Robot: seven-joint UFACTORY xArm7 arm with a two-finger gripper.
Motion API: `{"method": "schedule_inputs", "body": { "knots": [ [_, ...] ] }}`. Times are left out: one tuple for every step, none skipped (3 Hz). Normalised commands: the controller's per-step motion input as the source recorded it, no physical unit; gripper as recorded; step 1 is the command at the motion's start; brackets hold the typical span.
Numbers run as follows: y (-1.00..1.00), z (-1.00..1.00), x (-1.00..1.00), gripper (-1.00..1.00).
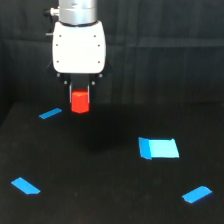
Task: Pick up the red object from the table
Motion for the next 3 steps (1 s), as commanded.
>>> {"method": "schedule_inputs", "body": {
  "knots": [
    [-0.14, 0.19, 0.03, -1.0],
    [-0.18, 0.04, -0.01, -1.0],
    [-0.14, 0.04, 0.1, -1.0]
  ]
}}
